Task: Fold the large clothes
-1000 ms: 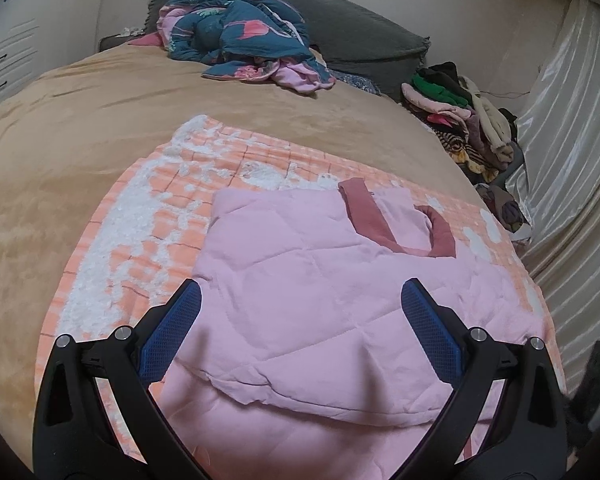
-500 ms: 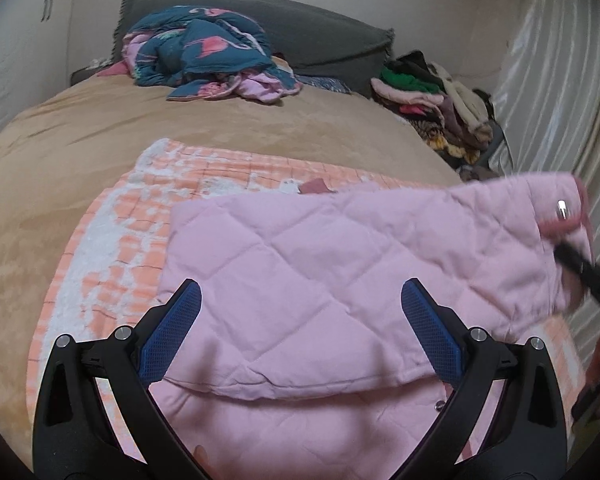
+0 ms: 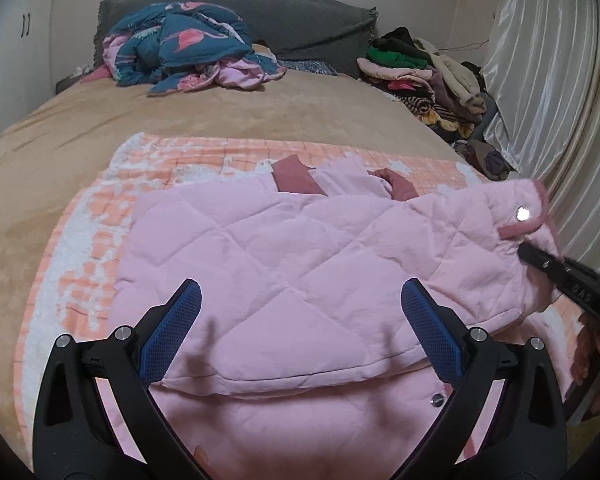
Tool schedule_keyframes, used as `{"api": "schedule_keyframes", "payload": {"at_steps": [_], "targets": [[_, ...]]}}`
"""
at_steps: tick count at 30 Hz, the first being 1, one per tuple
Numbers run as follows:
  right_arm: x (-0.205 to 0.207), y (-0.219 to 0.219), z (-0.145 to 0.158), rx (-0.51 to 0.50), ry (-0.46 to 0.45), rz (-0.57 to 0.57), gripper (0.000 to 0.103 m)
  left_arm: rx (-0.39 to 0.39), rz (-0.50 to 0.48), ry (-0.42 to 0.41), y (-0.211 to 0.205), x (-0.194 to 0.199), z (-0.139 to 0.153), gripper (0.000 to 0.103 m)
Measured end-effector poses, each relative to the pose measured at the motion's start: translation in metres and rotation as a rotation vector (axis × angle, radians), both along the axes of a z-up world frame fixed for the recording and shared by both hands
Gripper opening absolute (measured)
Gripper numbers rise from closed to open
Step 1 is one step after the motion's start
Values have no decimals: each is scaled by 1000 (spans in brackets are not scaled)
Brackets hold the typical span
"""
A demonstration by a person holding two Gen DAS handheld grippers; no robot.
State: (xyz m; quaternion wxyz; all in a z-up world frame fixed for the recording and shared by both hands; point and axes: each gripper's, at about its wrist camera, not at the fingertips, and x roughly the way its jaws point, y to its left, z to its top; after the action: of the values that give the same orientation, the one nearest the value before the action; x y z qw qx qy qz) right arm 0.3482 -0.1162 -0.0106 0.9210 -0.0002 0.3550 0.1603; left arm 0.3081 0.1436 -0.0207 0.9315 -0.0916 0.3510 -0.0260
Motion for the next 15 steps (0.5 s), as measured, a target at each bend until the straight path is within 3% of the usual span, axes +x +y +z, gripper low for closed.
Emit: {"api": "schedule_keyframes", "payload": {"at_steps": [6,15], "targets": [[1,2,-6,-1,19,-6,29,4,-24,11,-8,4,-4,94],[-5,-1,-2,-25,-12,-43,66,2,1,62,0,11,-16,94]]}}
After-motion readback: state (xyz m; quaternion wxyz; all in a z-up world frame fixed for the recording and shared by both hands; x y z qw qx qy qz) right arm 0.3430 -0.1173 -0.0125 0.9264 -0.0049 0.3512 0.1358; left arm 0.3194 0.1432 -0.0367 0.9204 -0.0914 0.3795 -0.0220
